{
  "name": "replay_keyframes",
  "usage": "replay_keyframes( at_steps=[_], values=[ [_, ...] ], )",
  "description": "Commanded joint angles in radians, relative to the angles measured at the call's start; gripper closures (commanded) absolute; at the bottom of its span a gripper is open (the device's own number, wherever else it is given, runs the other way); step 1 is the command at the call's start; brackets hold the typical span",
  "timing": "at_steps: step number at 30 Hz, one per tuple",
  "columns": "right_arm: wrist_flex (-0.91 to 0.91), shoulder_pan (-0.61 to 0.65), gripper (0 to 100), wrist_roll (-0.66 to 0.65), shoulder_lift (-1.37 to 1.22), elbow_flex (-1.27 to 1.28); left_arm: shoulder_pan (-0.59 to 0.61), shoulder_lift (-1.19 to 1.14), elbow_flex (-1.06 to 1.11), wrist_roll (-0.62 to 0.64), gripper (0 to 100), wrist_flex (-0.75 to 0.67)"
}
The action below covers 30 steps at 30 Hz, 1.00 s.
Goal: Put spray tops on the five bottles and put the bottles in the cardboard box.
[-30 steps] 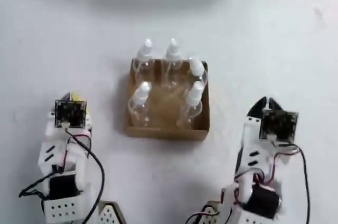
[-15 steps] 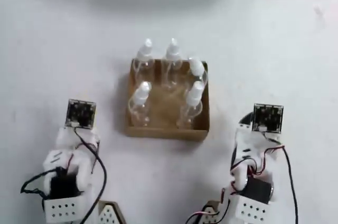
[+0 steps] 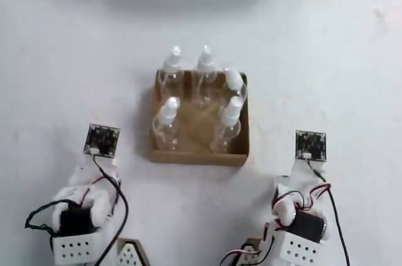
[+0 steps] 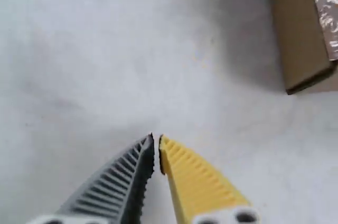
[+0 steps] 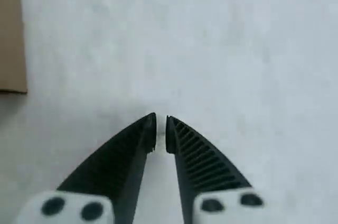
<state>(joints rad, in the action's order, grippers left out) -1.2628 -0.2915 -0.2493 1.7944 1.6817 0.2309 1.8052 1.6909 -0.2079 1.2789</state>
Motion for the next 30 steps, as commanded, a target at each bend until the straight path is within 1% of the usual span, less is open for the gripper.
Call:
replay_keyframes(
  at_steps=[1,6,9,12,14,17,24,30],
  values=[
    [-0.008,-0.031,98.3,0.011,0.008,0.008,-0.013,0.015,0.002,0.015,98,0.008],
    [-0.010,-0.001,98.3,0.009,0.008,0.006,-0.015,0.015,0.002,0.015,98,0.008],
    [-0.010,0.056,98.3,0.011,0.008,0.006,-0.018,0.015,0.002,0.015,98,0.008],
    [-0.007,0.107,98.3,0.015,0.008,0.006,-0.058,0.015,0.002,0.015,98,0.008],
    [-0.007,0.131,98.3,0.066,0.008,0.006,-0.099,0.015,0.002,0.015,98,0.008],
    [-0.010,0.133,98.3,0.109,0.008,0.006,-0.127,0.015,0.002,0.015,98,0.008],
    [-0.010,0.139,98.3,0.107,0.008,0.008,-0.122,0.015,0.002,0.015,98,0.008],
    [-0.008,0.108,98.3,0.110,0.007,0.008,-0.124,0.015,0.002,0.015,98,0.008]
  ],
)
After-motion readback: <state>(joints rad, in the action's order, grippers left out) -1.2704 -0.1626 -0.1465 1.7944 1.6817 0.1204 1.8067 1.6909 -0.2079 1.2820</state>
